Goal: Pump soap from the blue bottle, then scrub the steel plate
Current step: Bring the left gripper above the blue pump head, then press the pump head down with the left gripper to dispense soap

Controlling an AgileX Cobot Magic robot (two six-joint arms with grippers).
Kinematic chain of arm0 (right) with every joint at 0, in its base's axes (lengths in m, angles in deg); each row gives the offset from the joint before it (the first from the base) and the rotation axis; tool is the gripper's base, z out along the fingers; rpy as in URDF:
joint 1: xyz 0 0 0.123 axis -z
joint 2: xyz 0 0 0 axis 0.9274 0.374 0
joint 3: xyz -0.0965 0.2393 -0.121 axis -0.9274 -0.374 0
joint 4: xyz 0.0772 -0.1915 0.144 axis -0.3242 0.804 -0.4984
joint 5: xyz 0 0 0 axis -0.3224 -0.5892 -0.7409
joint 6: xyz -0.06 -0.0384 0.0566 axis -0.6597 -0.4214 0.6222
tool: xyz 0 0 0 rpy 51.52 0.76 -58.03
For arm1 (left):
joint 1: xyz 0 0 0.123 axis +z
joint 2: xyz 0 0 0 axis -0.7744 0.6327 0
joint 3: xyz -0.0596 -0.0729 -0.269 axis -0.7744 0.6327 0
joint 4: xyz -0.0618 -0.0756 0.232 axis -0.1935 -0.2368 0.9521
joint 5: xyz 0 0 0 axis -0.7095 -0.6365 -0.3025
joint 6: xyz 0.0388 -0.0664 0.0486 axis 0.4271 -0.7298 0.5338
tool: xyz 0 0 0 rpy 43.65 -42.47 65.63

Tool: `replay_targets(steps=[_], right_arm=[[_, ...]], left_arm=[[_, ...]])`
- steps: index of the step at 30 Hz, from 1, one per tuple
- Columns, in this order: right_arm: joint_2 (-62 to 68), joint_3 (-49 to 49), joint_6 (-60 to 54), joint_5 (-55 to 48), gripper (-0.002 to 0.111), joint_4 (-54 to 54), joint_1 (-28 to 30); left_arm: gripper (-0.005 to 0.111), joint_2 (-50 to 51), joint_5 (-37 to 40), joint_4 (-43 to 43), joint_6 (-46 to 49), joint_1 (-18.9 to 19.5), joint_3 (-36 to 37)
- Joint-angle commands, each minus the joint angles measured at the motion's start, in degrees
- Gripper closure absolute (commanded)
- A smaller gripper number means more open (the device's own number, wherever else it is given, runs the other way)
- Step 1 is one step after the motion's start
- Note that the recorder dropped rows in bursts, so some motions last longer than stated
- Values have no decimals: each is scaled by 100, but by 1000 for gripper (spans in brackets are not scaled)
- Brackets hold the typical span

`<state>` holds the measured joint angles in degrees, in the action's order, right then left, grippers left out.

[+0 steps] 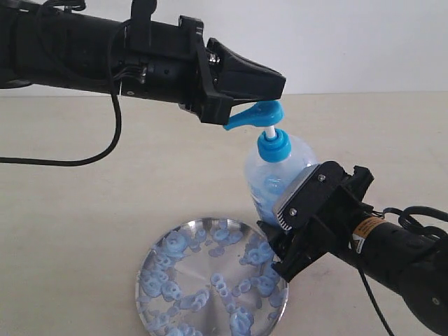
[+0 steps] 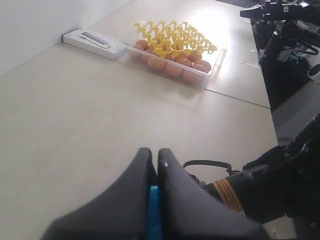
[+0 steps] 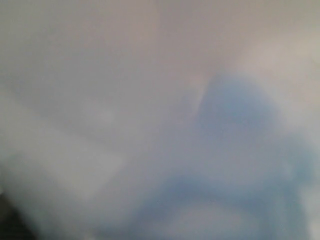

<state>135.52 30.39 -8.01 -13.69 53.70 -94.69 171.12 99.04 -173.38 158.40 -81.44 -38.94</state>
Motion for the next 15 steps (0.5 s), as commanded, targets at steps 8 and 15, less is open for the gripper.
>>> replay_targets(steps=[8,15], right_arm=[[11,-36,-63,23,107,-62,18],[11,-36,-52,23,107,-62,18]], left_arm=[[103,-247,117,458,-350,-42,-29],[103,-226,-142,1026,-667,-42,222]])
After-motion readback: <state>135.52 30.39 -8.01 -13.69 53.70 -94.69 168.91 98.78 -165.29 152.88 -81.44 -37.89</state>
